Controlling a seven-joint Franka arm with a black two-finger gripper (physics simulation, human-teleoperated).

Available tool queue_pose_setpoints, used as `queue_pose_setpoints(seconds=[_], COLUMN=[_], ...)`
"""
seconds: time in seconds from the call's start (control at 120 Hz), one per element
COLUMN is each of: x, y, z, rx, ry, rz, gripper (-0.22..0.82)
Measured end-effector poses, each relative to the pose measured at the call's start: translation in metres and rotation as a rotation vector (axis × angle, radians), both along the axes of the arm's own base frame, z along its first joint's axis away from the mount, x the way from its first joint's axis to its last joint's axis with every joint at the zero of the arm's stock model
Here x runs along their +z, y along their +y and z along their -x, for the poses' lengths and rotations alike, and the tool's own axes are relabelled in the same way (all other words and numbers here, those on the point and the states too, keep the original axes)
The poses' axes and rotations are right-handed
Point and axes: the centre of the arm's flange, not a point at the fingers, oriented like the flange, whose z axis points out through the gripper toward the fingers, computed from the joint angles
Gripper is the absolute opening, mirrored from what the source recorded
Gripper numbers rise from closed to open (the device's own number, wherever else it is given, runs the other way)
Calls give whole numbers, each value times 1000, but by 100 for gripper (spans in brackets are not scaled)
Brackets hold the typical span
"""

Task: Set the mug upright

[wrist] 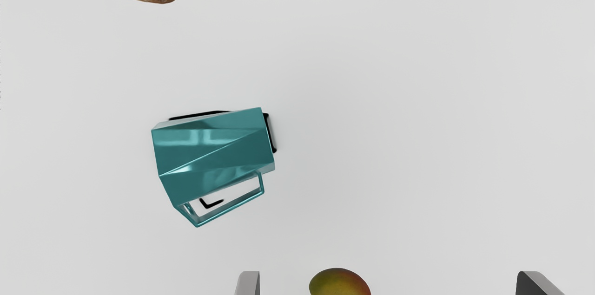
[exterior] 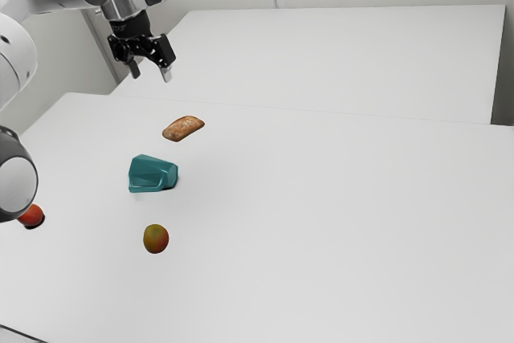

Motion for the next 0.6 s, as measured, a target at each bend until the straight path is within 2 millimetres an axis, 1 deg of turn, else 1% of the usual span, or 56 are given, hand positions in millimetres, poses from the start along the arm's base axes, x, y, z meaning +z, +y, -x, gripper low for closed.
queue_pose_setpoints(seconds=[0.175,0.208,0.258,0.283,0.342,0.475,0.525,0.6], x=[4,1,-7,-11,-25,-62,-71,-80], y=[4,4,-3,-1,13,64,80,98], z=[5,6,8,12,25,53,62,71], rx=[6,7,-3,-1,25,105,123,136], ry=[-3,5,24,34,62,102,100,89], rz=[-7,-1,2,5,20,107,134,172], gripper=[60,60,60,60,60,60,60,60])
